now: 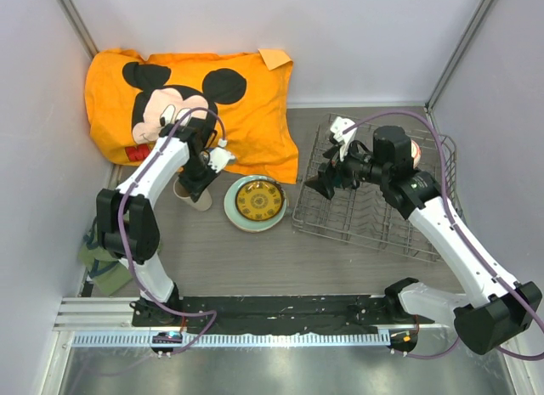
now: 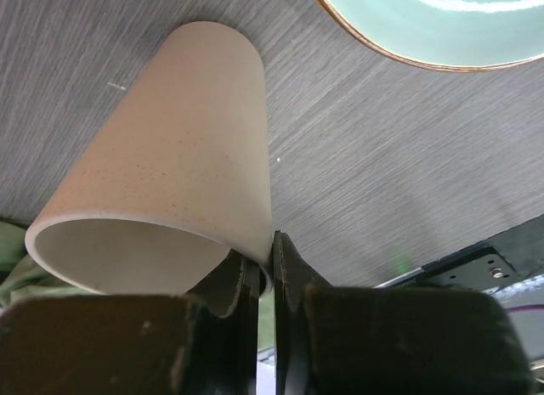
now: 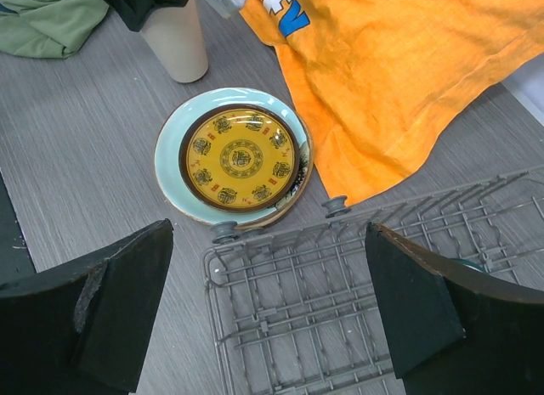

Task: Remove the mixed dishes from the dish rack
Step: Place the cup at the center of the board.

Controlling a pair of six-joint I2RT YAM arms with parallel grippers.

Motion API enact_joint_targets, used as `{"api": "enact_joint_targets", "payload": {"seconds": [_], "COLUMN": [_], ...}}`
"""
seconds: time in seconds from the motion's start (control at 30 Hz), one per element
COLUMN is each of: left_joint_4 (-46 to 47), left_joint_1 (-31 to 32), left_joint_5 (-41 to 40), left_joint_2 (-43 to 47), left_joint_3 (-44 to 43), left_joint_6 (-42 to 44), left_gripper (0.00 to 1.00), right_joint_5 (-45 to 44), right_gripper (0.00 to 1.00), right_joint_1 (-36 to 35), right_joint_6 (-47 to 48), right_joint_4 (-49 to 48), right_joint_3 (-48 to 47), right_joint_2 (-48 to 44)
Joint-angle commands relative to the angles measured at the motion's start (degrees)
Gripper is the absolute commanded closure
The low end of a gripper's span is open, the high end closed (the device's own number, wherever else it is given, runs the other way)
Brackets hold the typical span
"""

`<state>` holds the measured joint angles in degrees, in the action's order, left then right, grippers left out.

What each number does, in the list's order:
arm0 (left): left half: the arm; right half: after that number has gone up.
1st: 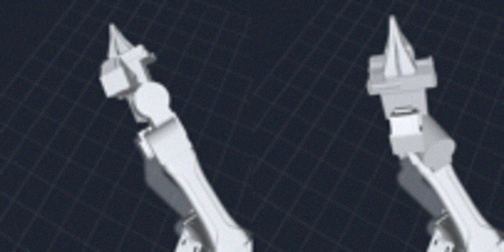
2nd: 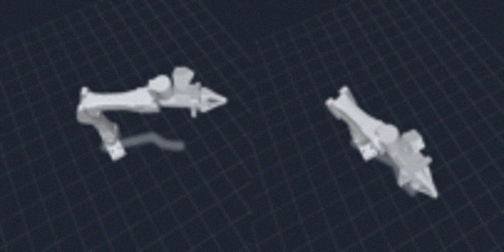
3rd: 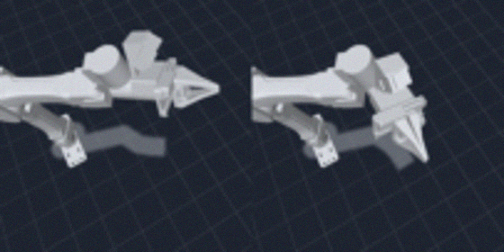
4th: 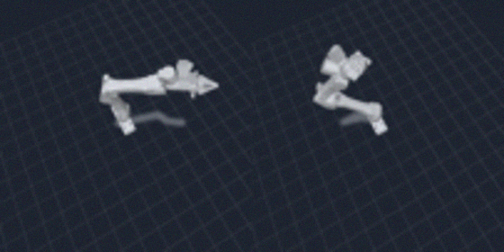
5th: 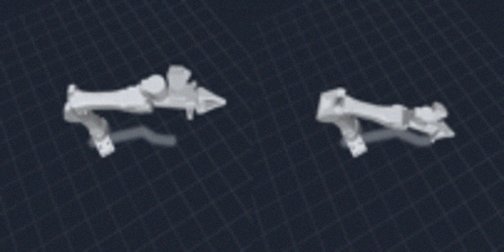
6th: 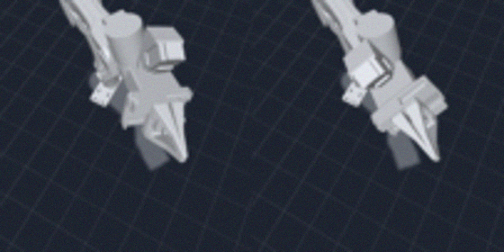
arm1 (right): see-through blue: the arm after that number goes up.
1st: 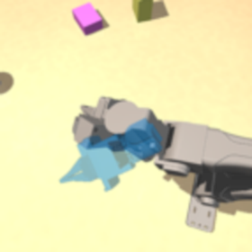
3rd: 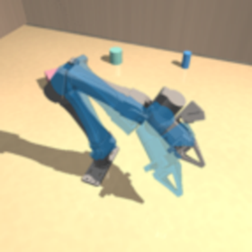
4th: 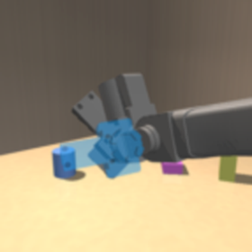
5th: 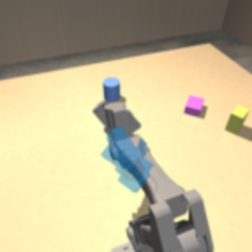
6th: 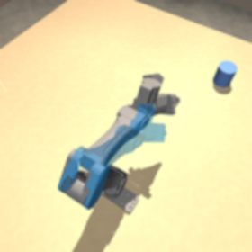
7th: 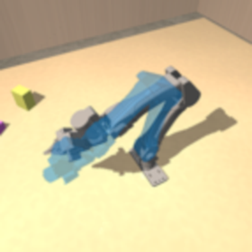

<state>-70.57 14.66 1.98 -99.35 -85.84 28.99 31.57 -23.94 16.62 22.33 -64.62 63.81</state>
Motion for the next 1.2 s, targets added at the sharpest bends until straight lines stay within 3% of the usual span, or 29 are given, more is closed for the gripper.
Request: {"api": "enact_joint_targets", "payload": {"seconds": [0.0, 0.13, 0.33, 0.83, 1.0, 1.17], "left_joint_4": [-1.33, -1.85, -2.38, 0.86, 1.57, 3.06], "left_joint_1": [0.81, 1.34, 1.78, 1.87, 1.87, 1.78], "left_joint_5": [-1.63, -1.54, -1.54, 2.59, 3.56, 5.75], "left_joint_2": [-2.68, -4.0, -4.27, 0.73, 2.23, 5.82], "left_joint_3": [-3.28, -4.07, -4.24, -6.44, -7.58, -8.64], "left_joint_6": [0.1, -0.16, -0.08, -0.87, -1.48, -2.45], "left_gripper": [1.0, 0.97, 0.7, 0.22, 0.12, 0.06], "right_joint_5": [-0.9, -2.21, -5.28, -17.95, -19.61, -17.34], "right_gripper": [0.0, 0.0, 0.0, 0.0, 0.0, 0.01], "right_joint_1": [-0.31, -0.23, -0.31, 0.74, 2.23, 9.15], "right_joint_6": [1.13, 1.92, 2.62, 5.96, 6.67, 7.9], "right_joint_4": [-1.5, -1.5, -0.27, -0.09, 0.0, 0.0], "right_joint_3": [0.37, 0.9, 0.81, 4.41, 5.47, 6.0], "right_joint_2": [-2.29, -2.9, -1.94, -1.5, -0.88, 2.97]}}
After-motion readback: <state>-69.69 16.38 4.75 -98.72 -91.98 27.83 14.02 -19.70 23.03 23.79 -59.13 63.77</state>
